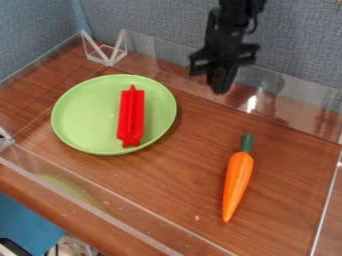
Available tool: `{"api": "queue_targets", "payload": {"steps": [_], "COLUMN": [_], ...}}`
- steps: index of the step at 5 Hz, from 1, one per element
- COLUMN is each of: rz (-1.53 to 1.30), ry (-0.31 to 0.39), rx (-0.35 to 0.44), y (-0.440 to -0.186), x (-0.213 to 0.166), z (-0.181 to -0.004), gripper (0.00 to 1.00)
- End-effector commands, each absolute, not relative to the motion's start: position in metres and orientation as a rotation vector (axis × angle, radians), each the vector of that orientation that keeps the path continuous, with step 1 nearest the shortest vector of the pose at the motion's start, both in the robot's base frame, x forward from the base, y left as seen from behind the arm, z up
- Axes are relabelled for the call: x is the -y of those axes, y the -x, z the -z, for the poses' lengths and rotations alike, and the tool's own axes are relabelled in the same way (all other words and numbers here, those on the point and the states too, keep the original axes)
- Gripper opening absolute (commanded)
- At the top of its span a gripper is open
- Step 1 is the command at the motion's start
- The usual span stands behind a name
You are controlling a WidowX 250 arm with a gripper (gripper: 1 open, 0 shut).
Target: Put the red object on the green plate
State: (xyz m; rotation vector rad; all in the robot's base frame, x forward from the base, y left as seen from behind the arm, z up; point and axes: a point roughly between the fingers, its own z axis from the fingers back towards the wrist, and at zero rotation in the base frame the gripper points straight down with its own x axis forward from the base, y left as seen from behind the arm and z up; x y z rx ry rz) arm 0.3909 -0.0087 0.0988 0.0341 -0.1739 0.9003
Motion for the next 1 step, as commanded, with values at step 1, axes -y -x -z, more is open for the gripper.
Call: {"api": "queue_targets", "payload": {"steps": [1], "rz": [-0.91], "ry": [0.031], "rx": [0.263], "y": [-0.3818], "x": [-0.0119], "z": [-0.1473], "gripper": [0.0]}}
